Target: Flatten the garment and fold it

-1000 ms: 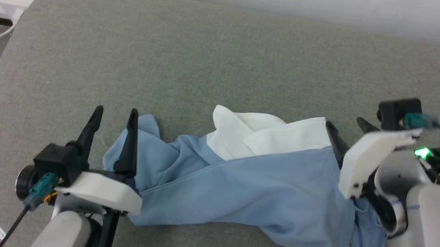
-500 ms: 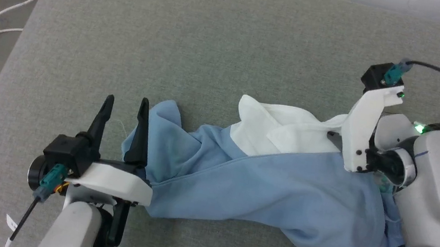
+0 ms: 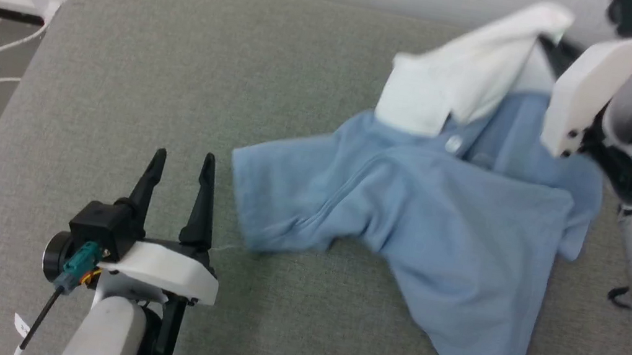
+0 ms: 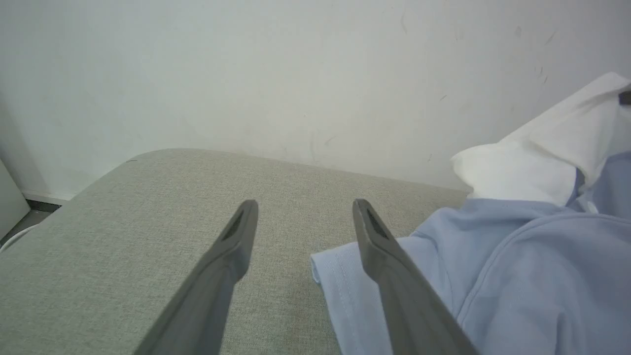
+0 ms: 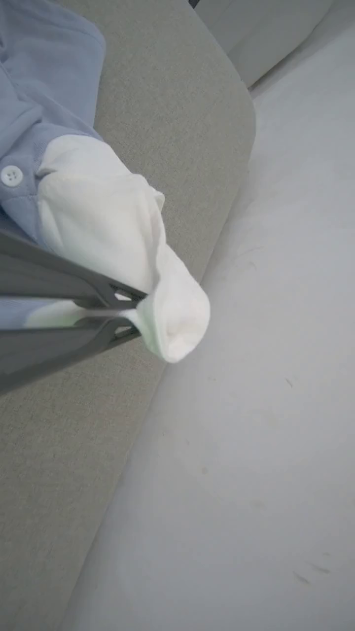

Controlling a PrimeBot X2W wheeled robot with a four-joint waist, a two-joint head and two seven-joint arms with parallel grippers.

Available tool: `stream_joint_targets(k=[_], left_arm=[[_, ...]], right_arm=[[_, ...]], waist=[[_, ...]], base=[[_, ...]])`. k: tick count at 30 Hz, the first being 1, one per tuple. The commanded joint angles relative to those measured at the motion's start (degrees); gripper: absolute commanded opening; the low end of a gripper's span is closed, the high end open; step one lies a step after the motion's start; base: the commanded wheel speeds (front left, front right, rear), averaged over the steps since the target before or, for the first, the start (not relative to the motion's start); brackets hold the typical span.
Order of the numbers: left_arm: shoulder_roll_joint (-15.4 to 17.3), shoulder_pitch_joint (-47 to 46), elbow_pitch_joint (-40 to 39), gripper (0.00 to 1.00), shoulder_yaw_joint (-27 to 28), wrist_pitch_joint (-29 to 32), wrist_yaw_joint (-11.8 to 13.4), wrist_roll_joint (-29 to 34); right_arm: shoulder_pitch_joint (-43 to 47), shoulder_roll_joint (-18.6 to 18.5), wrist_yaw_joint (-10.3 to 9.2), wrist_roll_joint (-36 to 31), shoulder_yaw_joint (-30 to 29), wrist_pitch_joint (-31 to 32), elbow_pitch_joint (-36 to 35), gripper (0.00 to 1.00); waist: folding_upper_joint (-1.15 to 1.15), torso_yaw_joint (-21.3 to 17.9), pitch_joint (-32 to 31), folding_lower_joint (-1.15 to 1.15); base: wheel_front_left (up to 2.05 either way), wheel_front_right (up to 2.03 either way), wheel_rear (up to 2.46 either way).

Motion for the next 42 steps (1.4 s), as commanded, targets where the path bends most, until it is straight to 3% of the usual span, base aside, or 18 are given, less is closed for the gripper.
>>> stream_joint_targets(k=[1, 7, 12, 16, 22, 28, 31, 32, 33, 37, 42], left_arm=[[-0.20, 0.85, 0.33, 1.00, 0.43, -0.27, -0.57, 0.68], [-0.26, 2.54, 0.93, 1.00, 1.55, -0.27, -1.00, 1.35], [-0.35, 3.43, 1.21, 1.00, 1.52, -0.27, -1.31, 1.79], [-0.46, 4.07, 1.58, 1.00, 1.28, -0.27, -1.55, 1.80], [-0.31, 4.50, 2.01, 1.00, 1.43, -0.27, -1.88, 1.91], [-0.20, 4.27, 1.98, 1.00, 1.49, -0.27, -1.89, 1.93], [0.10, 4.16, 2.20, 1.00, 1.48, -0.27, -1.97, 1.91], [0.16, 4.09, 2.27, 1.00, 1.49, -0.27, -1.98, 1.89], [0.21, 3.99, 2.31, 1.00, 1.44, -0.27, -2.00, 1.90], [0.25, 3.34, 2.47, 1.00, 1.07, -0.27, -2.06, 2.00], [0.07, 1.77, 3.11, 1.00, 0.12, -0.11, -2.14, 1.90]], right_arm=[[-1.57, -0.64, -0.05, -1.84, -0.67, -3.31, -1.11, 0.00], [-4.72, -1.58, -0.05, -8.61, -2.93, -14.53, -4.37, 0.00], [-2.59, -1.26, -0.05, -7.96, -0.96, -14.12, -5.16, 0.00], [4.09, -2.53, -0.05, -4.99, 2.80, -8.73, -8.11, 0.00], [19.84, -4.16, -0.05, 0.76, 6.60, -0.21, -18.03, 0.00], [39.62, -2.88, -0.05, 5.42, 8.54, 10.42, -27.46, 0.00], [46.72, -1.54, -0.05, 4.47, 7.05, 14.57, -30.19, 0.00], [48.27, -0.74, -0.05, 3.88, 6.05, 14.98, -31.24, 0.22], [49.37, 0.53, -0.05, 3.04, 4.34, 14.16, -32.40, 1.00], [50.62, 5.82, -0.05, 0.16, -1.31, 6.67, -36.54, 1.00], [49.36, 9.52, -0.05, -3.88, -9.24, -8.38, -38.31, 1.00]], waist=[[0.00, -1.15, -2.10, 0.00], [0.00, -2.83, -4.64, 0.00], [0.00, -3.56, -5.95, 0.00], [0.00, -4.10, -6.67, 0.00], [0.00, -4.99, -6.89, 0.00], [0.00, -5.64, -6.37, 0.00], [0.00, -6.46, -6.07, 0.00], [0.00, -6.67, -6.02, 0.00], [0.00, -6.87, -5.94, 0.00], [0.00, -7.51, -5.92, 0.00], [0.00, -8.30, -5.44, 0.00]], base=[[0.00, 0.00, 0.00], [0.00, 0.00, 0.00], [0.00, 0.00, 0.00], [0.00, 0.00, 0.00], [0.00, 0.00, 0.00], [0.00, 0.00, 0.00], [0.00, 0.00, 0.00], [0.00, 0.00, 0.00], [0.00, 0.00, 0.00], [0.00, 0.00, 0.00], [0.00, 0.00, 0.00]])
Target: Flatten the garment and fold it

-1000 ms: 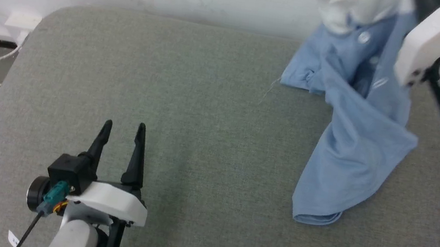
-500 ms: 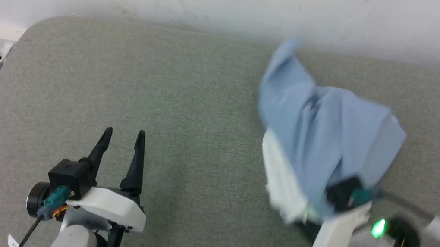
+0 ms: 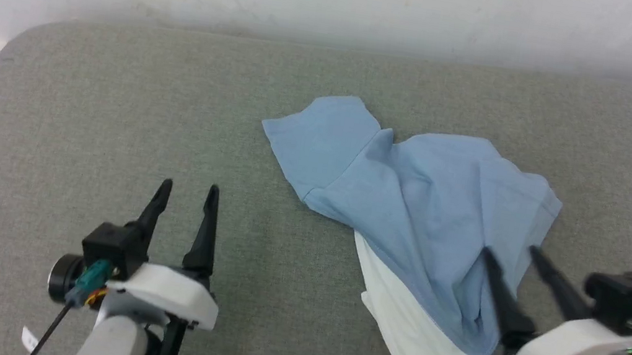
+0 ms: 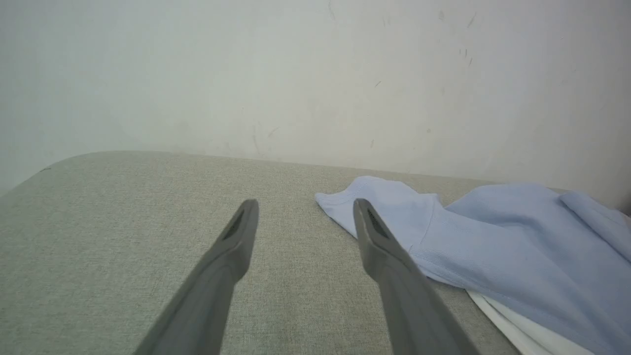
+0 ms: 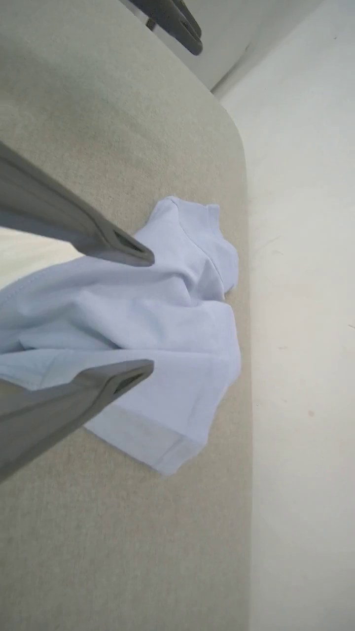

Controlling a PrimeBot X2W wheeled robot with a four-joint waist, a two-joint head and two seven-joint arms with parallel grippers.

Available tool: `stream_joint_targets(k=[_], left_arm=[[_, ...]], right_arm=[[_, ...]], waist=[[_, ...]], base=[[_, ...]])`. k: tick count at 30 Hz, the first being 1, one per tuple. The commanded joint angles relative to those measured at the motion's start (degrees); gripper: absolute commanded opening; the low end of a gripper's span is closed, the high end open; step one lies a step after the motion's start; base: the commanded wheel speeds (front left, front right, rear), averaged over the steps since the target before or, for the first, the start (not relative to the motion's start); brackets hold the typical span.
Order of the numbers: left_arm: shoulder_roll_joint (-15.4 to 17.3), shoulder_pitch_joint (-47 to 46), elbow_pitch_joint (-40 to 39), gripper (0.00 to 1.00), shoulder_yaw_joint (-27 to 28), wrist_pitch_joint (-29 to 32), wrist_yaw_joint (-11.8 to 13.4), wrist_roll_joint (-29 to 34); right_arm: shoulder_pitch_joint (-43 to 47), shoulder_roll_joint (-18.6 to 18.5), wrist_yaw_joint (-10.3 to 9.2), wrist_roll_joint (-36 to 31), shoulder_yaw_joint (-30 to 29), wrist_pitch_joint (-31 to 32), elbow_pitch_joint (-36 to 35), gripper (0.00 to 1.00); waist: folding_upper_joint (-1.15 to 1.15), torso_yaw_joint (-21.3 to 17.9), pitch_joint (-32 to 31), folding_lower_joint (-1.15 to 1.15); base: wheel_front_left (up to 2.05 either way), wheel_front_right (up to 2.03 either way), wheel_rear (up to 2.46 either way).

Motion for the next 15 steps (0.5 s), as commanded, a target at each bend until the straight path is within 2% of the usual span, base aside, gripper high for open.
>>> stream_joint_targets(k=[1, 5, 9, 15], left_arm=[[0.01, -1.72, 0.23, 1.00, -0.32, 0.13, -0.31, 0.09], [-0.45, -6.89, 2.07, 1.00, -1.97, 3.92, -0.16, -0.83], [-0.77, -15.26, 7.81, 1.00, -3.17, 10.91, 0.33, -2.30], [-0.91, -26.21, 18.60, 1.00, -3.28, 20.70, 3.19, -3.70]], right_arm=[[-0.65, 0.32, -0.05, -1.04, -1.15, -2.13, 0.32, 1.00], [-0.95, 0.79, -0.05, -3.35, -4.27, -7.54, 2.70, 1.00], [-1.87, 0.83, -0.05, -1.44, -3.66, -9.95, 4.71, 1.00], [-4.01, 0.84, -0.05, 0.19, -2.30, -11.75, 6.57, 1.00]], waist=[[0.00, -0.30, 0.40, 0.00], [0.00, -1.10, 2.13, 0.00], [0.00, -3.04, 4.57, 0.00], [0.00, -6.78, 8.19, 0.00]], base=[[0.00, 0.00, 0.00], [0.00, 0.00, 0.00], [0.00, 0.00, 0.00], [0.00, 0.00, 0.00]])
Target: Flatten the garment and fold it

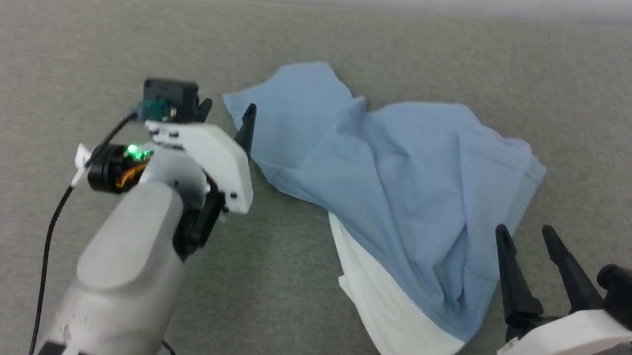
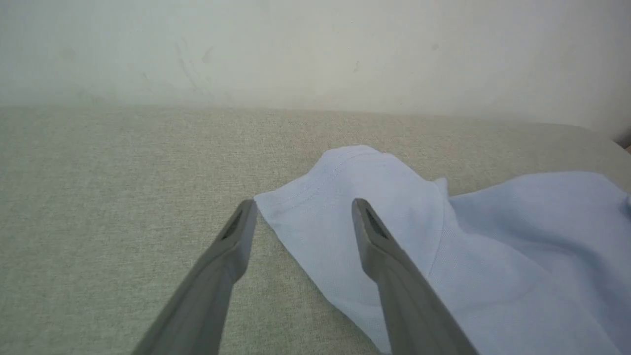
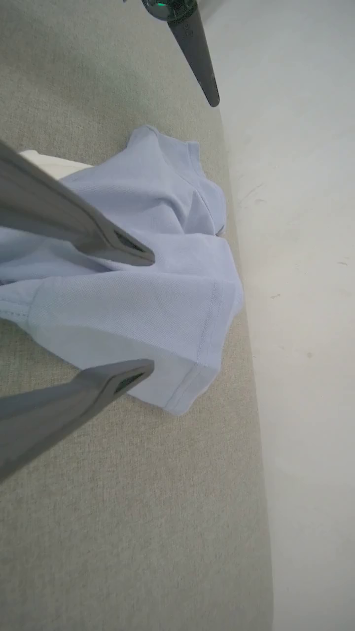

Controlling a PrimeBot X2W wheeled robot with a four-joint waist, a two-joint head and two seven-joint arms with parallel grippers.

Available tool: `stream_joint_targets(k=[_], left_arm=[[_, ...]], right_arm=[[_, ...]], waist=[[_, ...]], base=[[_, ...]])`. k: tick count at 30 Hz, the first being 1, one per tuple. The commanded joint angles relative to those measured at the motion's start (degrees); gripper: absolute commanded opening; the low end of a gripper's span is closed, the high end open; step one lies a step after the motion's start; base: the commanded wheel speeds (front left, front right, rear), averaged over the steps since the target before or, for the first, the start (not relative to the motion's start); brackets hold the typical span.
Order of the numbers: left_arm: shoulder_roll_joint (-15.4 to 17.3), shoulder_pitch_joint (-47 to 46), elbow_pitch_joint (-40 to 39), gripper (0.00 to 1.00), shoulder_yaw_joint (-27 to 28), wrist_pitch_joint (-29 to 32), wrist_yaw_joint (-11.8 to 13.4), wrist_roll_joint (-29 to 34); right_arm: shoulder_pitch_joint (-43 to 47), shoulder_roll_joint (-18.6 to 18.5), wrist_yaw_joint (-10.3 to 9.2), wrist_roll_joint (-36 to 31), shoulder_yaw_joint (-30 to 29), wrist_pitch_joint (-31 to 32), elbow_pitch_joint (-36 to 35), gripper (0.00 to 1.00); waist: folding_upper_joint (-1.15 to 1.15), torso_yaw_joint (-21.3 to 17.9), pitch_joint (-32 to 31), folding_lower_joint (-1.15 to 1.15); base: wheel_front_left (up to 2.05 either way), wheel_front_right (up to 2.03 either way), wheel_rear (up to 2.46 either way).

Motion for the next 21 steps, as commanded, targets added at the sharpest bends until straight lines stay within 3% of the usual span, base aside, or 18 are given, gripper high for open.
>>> stream_joint_targets(k=[1, 7, 12, 13, 14, 15, 21], left_arm=[[0.08, -1.96, 1.87, 1.00, 0.15, 1.39, 1.09, 0.29], [2.31, -8.24, 9.68, 1.00, 0.65, 8.43, 3.84, 0.93], [3.16, -10.60, 14.10, 1.00, 0.65, 11.78, 4.00, 0.50], [3.11, -10.51, 14.75, 0.61, 0.37, 12.50, 3.68, 0.40], [3.07, -10.22, 15.12, 0.10, 0.01, 12.86, 3.28, 0.40], [3.04, -9.79, 15.18, 0.00, -0.18, 12.60, 3.02, 0.36], [3.29, -3.99, 11.58, 0.00, 1.11, 1.36, 3.23, -0.48]], right_arm=[[-1.05, 0.16, -0.05, 0.49, 0.41, -0.59, 0.34, 1.00], [-2.45, 0.16, -0.05, 1.51, 1.33, -1.98, 1.25, 1.00], [-3.06, 0.17, -0.05, 1.72, 1.40, -2.62, 1.65, 1.00], [-3.12, 0.17, -0.05, 1.74, 1.31, -2.70, 1.69, 1.00], [-3.16, 0.17, -0.05, 1.76, 1.16, -2.74, 1.73, 1.00], [-3.19, 0.17, -0.05, 1.77, 0.95, -2.76, 1.74, 1.00], [-3.16, 0.17, -0.05, 1.55, -0.57, -3.19, 1.25, 1.00]], waist=[[0.00, -3.15, 3.11, -0.01], [0.00, -5.97, 6.08, -0.01], [0.00, -6.77, 7.32, -0.01], [0.00, -6.74, 7.45, -0.01], [0.00, -6.63, 7.49, -0.01], [0.00, -6.43, 7.48, -0.01], [0.00, -3.92, 5.50, -0.01]], base=[[0.00, 0.00, 0.00], [0.00, 0.00, 0.00], [0.00, 0.00, 0.00], [0.00, 0.00, 0.00], [0.00, 0.00, 0.00], [0.00, 0.00, 0.00], [0.00, 0.00, 0.00]])
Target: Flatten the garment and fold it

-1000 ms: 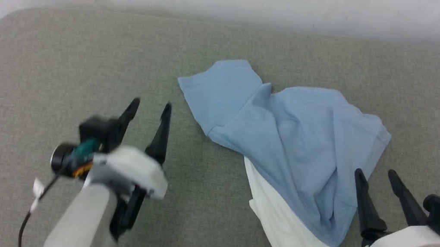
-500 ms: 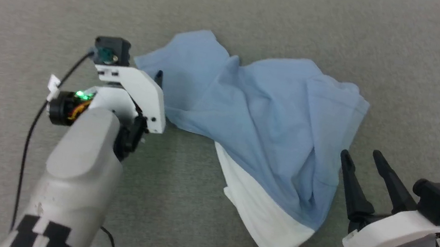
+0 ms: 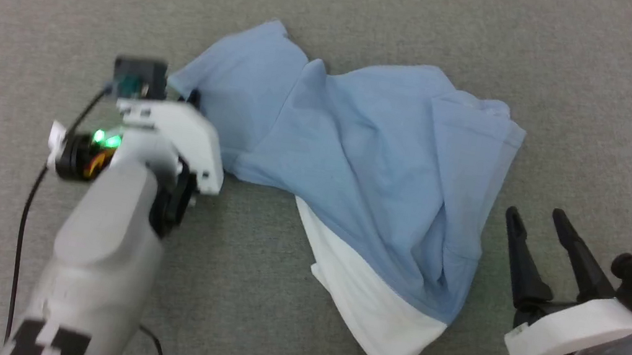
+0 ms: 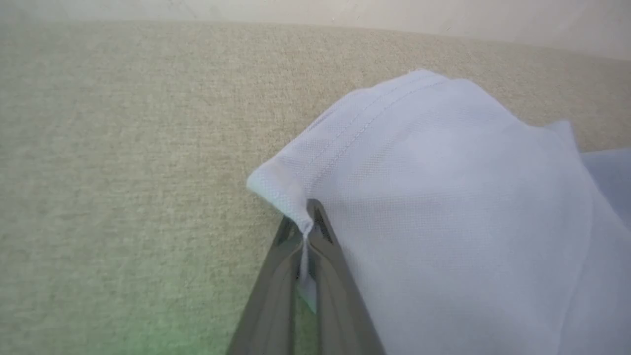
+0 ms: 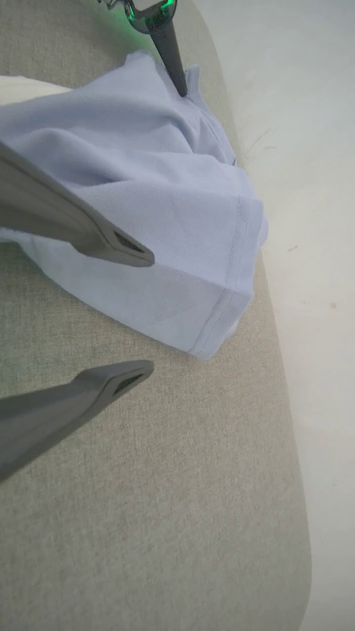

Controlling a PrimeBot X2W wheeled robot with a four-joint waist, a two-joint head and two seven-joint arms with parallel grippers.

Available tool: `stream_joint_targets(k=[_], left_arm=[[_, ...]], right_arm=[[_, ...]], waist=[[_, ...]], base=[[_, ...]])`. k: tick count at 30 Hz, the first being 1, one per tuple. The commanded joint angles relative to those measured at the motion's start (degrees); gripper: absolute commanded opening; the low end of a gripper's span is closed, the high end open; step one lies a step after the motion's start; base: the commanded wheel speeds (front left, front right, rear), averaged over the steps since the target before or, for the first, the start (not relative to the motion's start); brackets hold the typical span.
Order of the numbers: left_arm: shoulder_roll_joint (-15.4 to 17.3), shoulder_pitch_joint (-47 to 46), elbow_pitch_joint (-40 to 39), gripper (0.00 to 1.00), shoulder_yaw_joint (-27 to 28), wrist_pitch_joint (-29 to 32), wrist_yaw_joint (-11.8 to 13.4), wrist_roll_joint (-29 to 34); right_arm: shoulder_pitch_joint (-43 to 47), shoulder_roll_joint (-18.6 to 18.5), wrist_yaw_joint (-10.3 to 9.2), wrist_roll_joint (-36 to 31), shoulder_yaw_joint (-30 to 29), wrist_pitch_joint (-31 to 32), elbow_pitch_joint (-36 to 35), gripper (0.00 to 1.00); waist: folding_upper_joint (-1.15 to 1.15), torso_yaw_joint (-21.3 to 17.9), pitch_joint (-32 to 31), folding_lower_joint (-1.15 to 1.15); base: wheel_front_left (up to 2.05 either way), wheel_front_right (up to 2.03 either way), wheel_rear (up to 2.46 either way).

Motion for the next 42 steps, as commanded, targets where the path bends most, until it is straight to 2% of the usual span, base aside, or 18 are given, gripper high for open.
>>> stream_joint_targets(k=[1, 5, 8, 15, 21, 29, 31, 33, 37, 42], left_arm=[[0.60, 4.39, -0.16, 0.00, 0.54, -1.98, 0.24, -0.41], [1.89, 11.41, -5.45, 0.00, 2.31, -8.13, 1.01, -1.24], [2.77, 17.99, -10.80, 0.00, 4.13, -10.16, 1.62, -2.65], [1.70, 30.21, -23.21, 0.00, 5.96, -9.79, 3.44, -5.47], [0.95, 32.68, -27.75, 0.00, 5.05, -8.41, 3.91, -6.01], [0.28, 31.93, -29.66, 0.00, 3.65, -7.97, 4.03, -6.01], [0.21, 31.78, -29.74, 0.00, 3.36, -7.98, 4.03, -5.99], [0.20, 31.79, -29.67, 0.00, 3.22, -8.10, 4.00, -6.03], [0.34, 32.22, -29.28, 0.00, 3.06, -8.23, 3.99, -6.15], [0.57, 33.26, -28.93, 0.00, 3.12, -8.08, 4.28, -6.43]], right_arm=[[-0.62, 0.15, -0.05, 0.01, -0.36, -0.43, -0.47, 1.00], [-0.40, 0.15, -0.05, -0.02, -2.20, -0.49, -0.83, 1.00], [-0.51, 0.15, -0.05, -0.30, -3.25, 0.18, -0.57, 1.00], [-5.10, 0.15, -0.05, -0.04, -4.27, 4.40, 3.17, 1.00], [-15.31, 0.15, -0.05, -0.86, -2.53, 11.52, 10.86, 1.00], [-25.34, 0.15, -0.05, -9.50, -0.52, 20.60, 21.86, 1.00], [-26.72, 0.15, -0.05, -11.33, -0.49, 22.29, 23.56, 0.41], [-27.50, 0.15, -0.05, -12.35, -0.66, 22.54, 24.12, 0.00], [-27.05, 0.15, -0.05, -11.85, -0.99, 22.25, 24.32, 0.00], [-23.68, 0.15, -0.05, -9.42, -4.80, 17.37, 20.74, 0.00]], waist=[[-0.01, 1.97, -1.99, -0.01], [-0.01, 4.39, -4.64, -0.01], [-0.01, 5.98, -6.35, -0.01], [-0.01, 9.68, -8.12, -0.01], [-0.01, 10.95, -7.36, -0.01], [-0.01, 12.19, -5.68, -0.01], [-0.01, 12.49, -5.44, -0.01], [-0.01, 12.65, -5.39, -0.01], [-0.01, 12.37, -6.23, -0.01], [-0.01, 11.38, -8.58, -0.01]], base=[[0.00, 0.00, 0.00], [0.00, 0.00, 0.00], [0.00, 0.00, 0.00], [0.00, 0.00, 0.00], [0.00, 0.00, 0.00], [0.00, 0.00, 0.00], [0.00, 0.00, 0.00], [0.00, 0.00, 0.00], [0.00, 0.00, 0.00], [0.00, 0.00, 0.00]])
